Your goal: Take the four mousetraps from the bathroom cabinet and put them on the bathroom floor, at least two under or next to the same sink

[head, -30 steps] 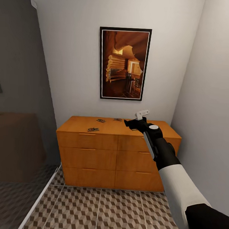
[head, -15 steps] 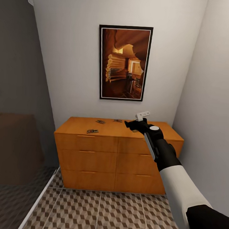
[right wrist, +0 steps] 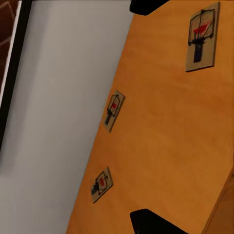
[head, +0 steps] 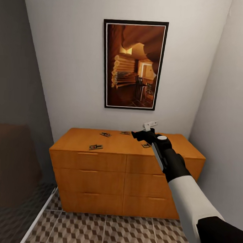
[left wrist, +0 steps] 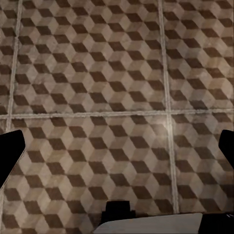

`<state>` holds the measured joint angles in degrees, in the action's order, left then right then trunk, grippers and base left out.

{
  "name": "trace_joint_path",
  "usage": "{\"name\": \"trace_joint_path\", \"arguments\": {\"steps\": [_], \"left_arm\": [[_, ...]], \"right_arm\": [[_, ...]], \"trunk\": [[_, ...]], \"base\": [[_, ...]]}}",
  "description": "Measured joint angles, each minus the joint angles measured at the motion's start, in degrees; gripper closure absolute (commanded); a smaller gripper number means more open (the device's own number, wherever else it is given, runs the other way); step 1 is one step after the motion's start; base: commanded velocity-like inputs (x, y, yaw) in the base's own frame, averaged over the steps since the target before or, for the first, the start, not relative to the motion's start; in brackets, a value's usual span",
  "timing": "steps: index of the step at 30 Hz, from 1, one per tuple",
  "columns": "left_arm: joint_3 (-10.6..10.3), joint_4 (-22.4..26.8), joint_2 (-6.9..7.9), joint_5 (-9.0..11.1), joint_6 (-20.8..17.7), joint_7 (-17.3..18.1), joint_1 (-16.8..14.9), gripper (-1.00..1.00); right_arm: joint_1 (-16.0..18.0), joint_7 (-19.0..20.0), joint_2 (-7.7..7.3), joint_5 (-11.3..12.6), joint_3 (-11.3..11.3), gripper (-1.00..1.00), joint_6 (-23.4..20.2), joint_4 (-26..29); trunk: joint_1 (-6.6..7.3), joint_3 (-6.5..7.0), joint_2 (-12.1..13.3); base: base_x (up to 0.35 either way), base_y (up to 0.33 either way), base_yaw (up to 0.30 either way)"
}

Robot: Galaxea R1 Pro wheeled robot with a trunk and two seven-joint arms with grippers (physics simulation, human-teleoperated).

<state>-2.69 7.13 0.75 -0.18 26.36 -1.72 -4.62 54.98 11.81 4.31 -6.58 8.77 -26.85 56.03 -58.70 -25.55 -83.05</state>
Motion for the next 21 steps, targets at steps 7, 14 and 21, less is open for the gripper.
{"name": "trace_joint_path", "arguments": {"steps": [7, 14, 21], "left_arm": [[0.0, -5.77, 0.78, -0.11, 1.28, -0.03, 0.0, -1.0], [-0.02, -9.27, 1.27, -0.08, 6.35, -0.03, 0.06, -1.0], [-0.02, -9.66, 1.33, -0.08, 6.93, -0.03, 0.05, -1.0]], "right_arm": [[0.0, 0.37, 0.01, 0.61, 0.03, -1.0, 0.42, -1.93], [0.0, 0.45, 0.62, 0.84, 0.17, -1.0, 4.18, -5.59], [0.01, 1.61, 0.77, 0.85, 0.18, -1.0, 4.7, -6.03]], "trunk": [[-0.03, 0.0, 0.0], [-0.03, 0.0, 0.0], [-0.03, 0.0, 0.0]], "base": [[0.056, 0.03, 0.0], [-0.009, 0.003, 0.0], [0.0, 0.0, 0.0]]}}
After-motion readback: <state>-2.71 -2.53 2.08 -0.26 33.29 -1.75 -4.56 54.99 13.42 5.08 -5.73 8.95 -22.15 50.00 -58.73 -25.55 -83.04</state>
